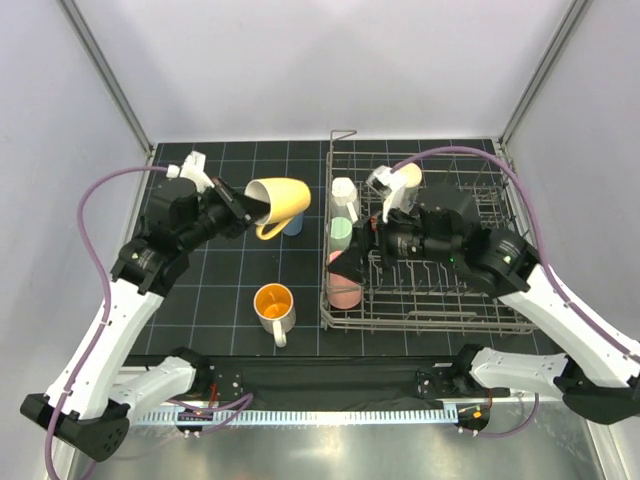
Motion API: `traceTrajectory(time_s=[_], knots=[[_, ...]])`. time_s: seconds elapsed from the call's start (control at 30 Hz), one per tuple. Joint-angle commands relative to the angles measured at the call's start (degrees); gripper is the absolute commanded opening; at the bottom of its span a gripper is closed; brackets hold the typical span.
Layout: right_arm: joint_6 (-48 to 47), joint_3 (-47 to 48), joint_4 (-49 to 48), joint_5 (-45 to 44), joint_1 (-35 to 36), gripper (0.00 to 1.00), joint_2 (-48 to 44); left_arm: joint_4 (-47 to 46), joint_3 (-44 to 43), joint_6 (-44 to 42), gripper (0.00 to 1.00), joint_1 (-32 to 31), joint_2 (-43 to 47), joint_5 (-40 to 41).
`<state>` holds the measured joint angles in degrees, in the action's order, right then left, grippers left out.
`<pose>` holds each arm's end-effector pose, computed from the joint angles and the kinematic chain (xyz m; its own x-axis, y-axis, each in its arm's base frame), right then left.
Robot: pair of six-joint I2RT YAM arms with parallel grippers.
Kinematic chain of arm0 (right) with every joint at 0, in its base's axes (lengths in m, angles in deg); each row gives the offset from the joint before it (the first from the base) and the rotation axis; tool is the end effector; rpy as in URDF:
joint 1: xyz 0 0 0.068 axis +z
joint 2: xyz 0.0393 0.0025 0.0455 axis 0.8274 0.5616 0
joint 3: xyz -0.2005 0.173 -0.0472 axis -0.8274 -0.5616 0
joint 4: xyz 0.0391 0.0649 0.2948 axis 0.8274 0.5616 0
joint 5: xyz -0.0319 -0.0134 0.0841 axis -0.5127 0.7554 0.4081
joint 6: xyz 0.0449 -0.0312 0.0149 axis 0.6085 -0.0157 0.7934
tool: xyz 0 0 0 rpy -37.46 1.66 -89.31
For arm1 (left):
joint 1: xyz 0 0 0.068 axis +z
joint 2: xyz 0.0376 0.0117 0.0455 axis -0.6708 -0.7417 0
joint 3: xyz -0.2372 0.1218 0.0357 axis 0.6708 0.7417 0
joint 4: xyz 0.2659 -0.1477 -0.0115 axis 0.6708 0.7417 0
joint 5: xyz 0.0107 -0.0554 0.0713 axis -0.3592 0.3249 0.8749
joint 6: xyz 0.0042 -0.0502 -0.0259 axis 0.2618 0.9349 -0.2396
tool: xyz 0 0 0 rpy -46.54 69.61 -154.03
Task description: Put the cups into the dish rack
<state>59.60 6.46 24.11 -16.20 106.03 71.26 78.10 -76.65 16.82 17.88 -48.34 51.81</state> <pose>0.1529 0.1980 0.4508 -0.5403 -0.1233 -0.8324 -0.7432 0.5337 0.4034 0.2233 -0.1070 0.4199 -0.6233 -0.6351 -0.4562 0.0116 0.5758 -0.8175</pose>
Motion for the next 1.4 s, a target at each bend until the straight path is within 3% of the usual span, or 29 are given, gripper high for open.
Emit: traceTrajectory(time_s=[0.0, 0.07, 0.3, 0.5, 0.7, 1.1, 1.37], knots=[[1.47, -0.41, -14.60, 12.47, 0.25, 1.00, 2.20, -25.39, 5.75, 15.93, 0.00, -0.10, 2.17, -11.05], [3.41, -1.64, -18.23, 12.57, 0.25, 1.00, 2.29, -31.24, 9.26, 22.45, 0.00, -0.10, 3.57, -10.80], [4.99, -0.25, -21.14, 10.10, 0.25, 1.00, 6.59, -37.67, 12.44, 27.73, 0.00, -0.10, 7.18, -12.47], [9.92, -0.51, -27.46, 10.80, 0.25, 1.00, 9.14, -52.16, 17.36, 34.93, 0.00, -0.18, 8.59, -13.35], [11.32, 0.81, -32.02, 12.20, 0.25, 0.98, 12.04, -55.26, 19.30, 36.97, 0.00, -0.18, 9.29, -13.26], [14.39, 0.46, -42.41, 19.67, 0.25, 0.62, 13.89, -57.28, 21.23, 37.32, 0.00, -0.18, 9.56, -15.28], [16.77, 0.02, -47.77, 20.21, 0.17, 0.54, 14.68, -60.18, 22.12, 38.28, 0.00, -0.18, 8.77, -16.95]])
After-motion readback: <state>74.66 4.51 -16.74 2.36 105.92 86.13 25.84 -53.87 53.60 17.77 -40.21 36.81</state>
